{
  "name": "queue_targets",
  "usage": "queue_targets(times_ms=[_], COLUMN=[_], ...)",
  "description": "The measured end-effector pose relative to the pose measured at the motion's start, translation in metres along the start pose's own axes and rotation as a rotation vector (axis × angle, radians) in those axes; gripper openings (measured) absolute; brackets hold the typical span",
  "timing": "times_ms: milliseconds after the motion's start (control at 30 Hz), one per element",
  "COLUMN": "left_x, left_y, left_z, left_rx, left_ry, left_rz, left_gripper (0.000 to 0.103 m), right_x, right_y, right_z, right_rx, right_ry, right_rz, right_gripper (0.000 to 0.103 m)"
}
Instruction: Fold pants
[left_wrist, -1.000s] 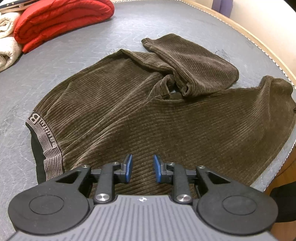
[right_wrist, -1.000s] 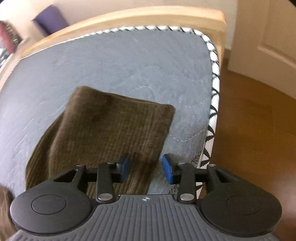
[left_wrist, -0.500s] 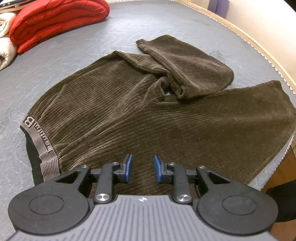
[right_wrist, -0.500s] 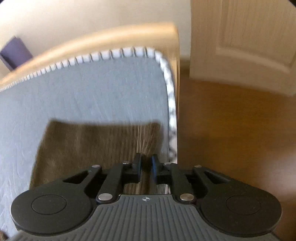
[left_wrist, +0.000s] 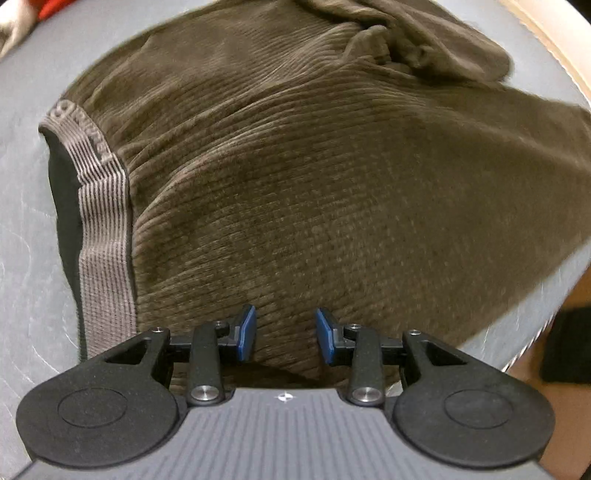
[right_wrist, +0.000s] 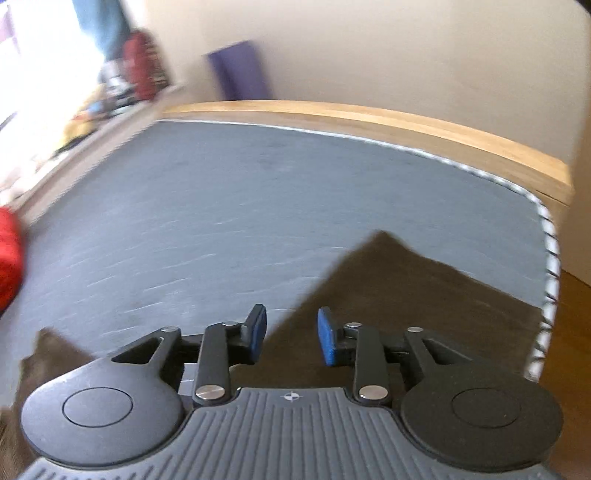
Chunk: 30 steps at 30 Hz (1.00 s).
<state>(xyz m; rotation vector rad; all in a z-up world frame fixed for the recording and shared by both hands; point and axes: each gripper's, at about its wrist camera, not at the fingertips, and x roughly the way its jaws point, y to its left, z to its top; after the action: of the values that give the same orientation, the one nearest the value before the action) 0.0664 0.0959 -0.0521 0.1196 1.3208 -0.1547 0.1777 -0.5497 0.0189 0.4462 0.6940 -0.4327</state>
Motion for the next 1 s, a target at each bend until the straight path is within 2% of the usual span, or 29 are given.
queue_targets(times_ms=[33, 100, 133, 167, 233, 300, 333, 367, 533, 600, 667, 767, 867, 933, 1000], left_x=[-0.005, -0.020, -0.028, -0.035, -0.046, -0.049, -0.048, -0.045, -0.014, -0.009, -0.011, -0.028, -0.059, -0.053, -0.037], left_y=[0.003, 0.021, 0.030, 0.038, 0.058, 0.079, 0.087, 0.093, 0.111, 0.113, 0.109, 0.097, 0.092, 0.096, 0.092], left_z=[-0.003, -0.009, -0.011, -0.013, -0.018, -0.025, -0.029, -0.033, -0.053, -0.062, -0.062, -0.065, -0.073, -0.081, -0.083], left_rx=[-0.005, -0.081, -0.102, -0.117, -0.170, -0.239, -0.265, -0.281, -0.316, -0.311, -0.266, -0.172, -0.149, -0.167, -0.136], left_ry=[-0.010, -0.073, -0.111, -0.144, -0.191, -0.201, -0.193, -0.179, -0.049, -0.040, -0.064, -0.102, -0.150, -0.092, -0.024], left_rz=[-0.005, -0.008, 0.020, 0.051, 0.111, 0.127, 0.127, 0.124, 0.067, 0.060, 0.029, 0.076, 0.098, 0.089, 0.104], left_gripper=[0.040, 0.041, 0.046, 0.056, 0.066, 0.072, 0.080, 0.084, 0.084, 0.083, 0.058, 0.043, 0.041, 0.042, 0.047], right_x=[-0.001, -0.007, -0.009, -0.014, -0.018, -0.020, -0.022, -0.022, -0.025, -0.024, -0.026, -0.027, -0.029, -0.028, -0.028], right_y=[0.008, 0.024, 0.030, 0.038, 0.052, 0.065, 0.072, 0.080, 0.112, 0.124, 0.136, 0.151, 0.162, 0.167, 0.168], right_z=[0.000, -0.002, -0.002, -0.002, -0.002, -0.005, -0.007, -0.009, -0.018, -0.023, -0.027, -0.031, -0.037, -0.038, -0.038], right_rx=[-0.016, -0.039, -0.043, -0.042, -0.032, -0.037, -0.049, -0.063, -0.078, -0.072, -0.070, -0.064, -0.069, -0.079, -0.092], right_ry=[0.001, -0.003, -0.004, -0.001, 0.009, 0.021, 0.025, 0.028, 0.047, 0.059, 0.066, 0.079, 0.090, 0.094, 0.091], right_rz=[0.020, 0.058, 0.074, 0.091, 0.126, 0.154, 0.161, 0.166, 0.199, 0.218, 0.236, 0.258, 0.270, 0.276, 0.277], right_gripper=[0.036, 0.038, 0.039, 0.040, 0.041, 0.041, 0.041, 0.041, 0.041, 0.041, 0.041, 0.041, 0.041, 0.041, 0.041])
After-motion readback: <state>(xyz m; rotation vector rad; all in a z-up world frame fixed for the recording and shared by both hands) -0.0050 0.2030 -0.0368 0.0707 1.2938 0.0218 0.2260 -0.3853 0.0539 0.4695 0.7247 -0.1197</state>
